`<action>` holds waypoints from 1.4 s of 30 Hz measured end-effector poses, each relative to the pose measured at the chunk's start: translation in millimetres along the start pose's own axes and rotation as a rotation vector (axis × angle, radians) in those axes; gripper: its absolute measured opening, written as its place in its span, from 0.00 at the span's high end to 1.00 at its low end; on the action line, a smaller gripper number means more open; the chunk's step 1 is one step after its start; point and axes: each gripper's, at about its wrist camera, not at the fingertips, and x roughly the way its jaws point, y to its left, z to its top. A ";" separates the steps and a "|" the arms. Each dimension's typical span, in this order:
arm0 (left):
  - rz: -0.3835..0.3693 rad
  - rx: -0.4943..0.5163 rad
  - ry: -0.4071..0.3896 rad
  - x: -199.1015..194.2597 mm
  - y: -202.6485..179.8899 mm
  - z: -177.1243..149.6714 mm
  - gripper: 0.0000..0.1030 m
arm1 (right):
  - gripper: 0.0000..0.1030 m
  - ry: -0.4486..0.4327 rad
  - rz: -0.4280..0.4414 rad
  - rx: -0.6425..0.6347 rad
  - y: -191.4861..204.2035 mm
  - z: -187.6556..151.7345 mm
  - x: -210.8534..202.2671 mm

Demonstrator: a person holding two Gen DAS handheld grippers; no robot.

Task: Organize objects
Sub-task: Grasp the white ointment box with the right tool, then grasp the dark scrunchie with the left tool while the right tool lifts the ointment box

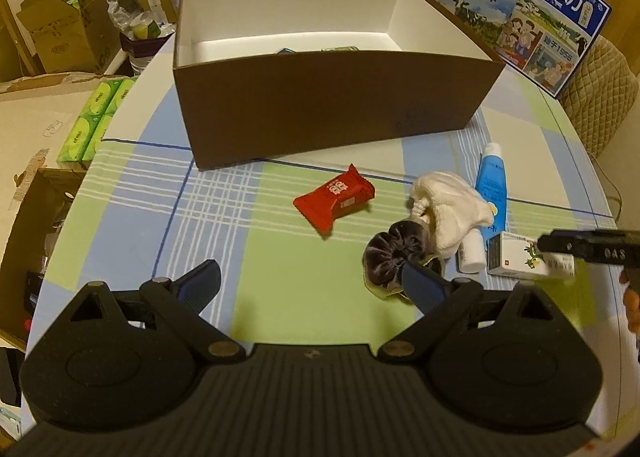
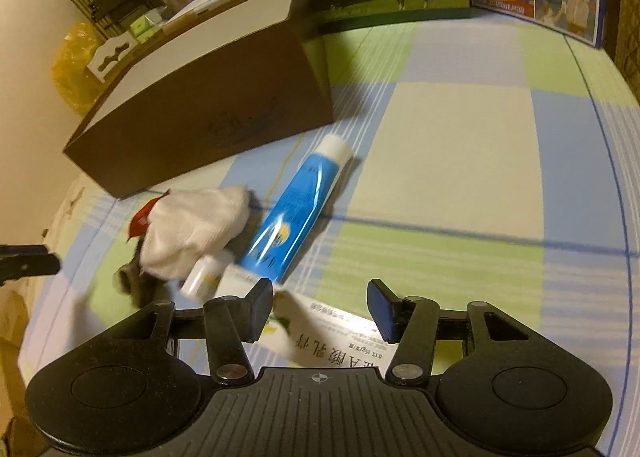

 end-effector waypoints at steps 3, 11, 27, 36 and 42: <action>-0.008 0.005 0.011 3.6 -1.4 -1.2 0.07 | 0.51 0.011 0.011 -0.004 11.9 -16.6 -6.2; -0.037 0.032 0.042 13.6 -11.5 -6.0 0.07 | 0.51 0.020 -0.016 -0.059 46.6 -49.9 -16.2; -0.082 0.083 0.073 30.3 -26.2 -9.6 0.07 | 0.51 0.028 -0.188 -0.250 80.9 -58.2 9.1; -0.147 0.165 0.110 47.8 -42.1 -14.2 0.07 | 0.65 0.023 -0.239 -0.248 75.8 -58.6 9.4; -0.149 0.198 0.105 62.4 -49.3 -8.7 0.12 | 0.65 0.010 -0.291 -0.152 52.0 -54.8 0.8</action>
